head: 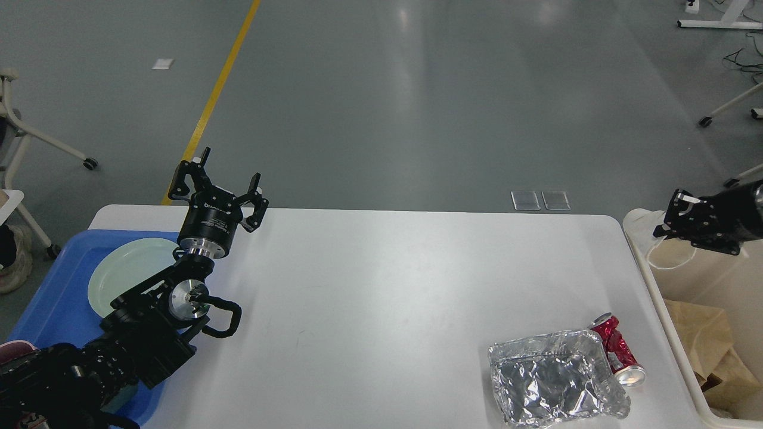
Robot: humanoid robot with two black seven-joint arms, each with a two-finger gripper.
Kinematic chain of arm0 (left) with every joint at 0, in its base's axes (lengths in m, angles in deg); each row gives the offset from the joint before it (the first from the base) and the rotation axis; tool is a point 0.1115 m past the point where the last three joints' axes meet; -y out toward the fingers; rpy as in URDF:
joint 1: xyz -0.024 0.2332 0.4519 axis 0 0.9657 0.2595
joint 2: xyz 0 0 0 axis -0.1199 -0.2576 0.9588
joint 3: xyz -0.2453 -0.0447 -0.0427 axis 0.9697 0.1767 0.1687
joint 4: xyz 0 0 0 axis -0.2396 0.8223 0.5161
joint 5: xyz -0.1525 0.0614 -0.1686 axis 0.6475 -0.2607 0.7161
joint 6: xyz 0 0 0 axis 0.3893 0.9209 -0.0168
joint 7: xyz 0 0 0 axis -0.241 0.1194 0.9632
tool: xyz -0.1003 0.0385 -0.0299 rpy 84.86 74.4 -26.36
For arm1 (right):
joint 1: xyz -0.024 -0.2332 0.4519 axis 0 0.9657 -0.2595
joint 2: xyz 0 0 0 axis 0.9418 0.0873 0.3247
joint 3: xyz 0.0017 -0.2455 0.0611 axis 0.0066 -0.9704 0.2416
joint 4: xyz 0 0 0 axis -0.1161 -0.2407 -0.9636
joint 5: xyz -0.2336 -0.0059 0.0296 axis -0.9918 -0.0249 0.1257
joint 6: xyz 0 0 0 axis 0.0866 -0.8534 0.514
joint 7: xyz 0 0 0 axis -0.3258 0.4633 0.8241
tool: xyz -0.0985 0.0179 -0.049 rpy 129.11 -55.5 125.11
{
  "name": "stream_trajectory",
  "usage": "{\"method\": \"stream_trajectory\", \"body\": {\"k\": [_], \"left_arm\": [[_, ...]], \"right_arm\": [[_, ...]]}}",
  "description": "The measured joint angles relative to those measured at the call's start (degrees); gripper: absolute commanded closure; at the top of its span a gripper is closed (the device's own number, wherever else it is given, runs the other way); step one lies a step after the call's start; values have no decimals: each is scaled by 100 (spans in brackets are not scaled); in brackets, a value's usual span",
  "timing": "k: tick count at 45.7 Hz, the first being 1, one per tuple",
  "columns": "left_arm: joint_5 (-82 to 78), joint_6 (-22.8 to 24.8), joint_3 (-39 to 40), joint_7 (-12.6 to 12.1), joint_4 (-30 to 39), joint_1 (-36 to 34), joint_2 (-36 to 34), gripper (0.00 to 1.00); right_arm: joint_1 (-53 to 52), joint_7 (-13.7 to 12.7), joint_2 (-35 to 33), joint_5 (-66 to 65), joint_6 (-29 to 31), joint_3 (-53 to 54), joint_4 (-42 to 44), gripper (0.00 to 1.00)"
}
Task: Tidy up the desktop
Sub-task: 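Raise the right gripper out of the white bin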
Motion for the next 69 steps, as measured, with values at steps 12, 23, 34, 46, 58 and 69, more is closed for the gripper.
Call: {"method": "stream_trajectory", "body": {"k": [12, 23, 34, 46, 58, 69], "left_arm": [[0, 0, 0, 0, 0, 0, 0, 3], [-1, 0, 0, -1, 0, 0, 0, 3], [-1, 0, 5, -5, 0, 0, 0, 3], [0, 0, -1, -2, 0, 0, 0, 3], [-1, 0, -1, 1, 0, 0, 0, 3], [0, 0, 1, 0, 0, 0, 0, 3]], "right_arm": [[-1092, 0, -28, -63, 200, -1548, -86, 100], [-908, -8, -156, -344, -173, -2412, 363, 100], [144, -9, -437, -288, -1818, -2532, 421, 100], [1866, -9, -418, -168, -3640, -1476, 564, 100], [3398, -9, 36, -162, -4267, -113, 1402, 100], [3641, -1, 166, -161, -4366, 91, 1586, 40]]}}
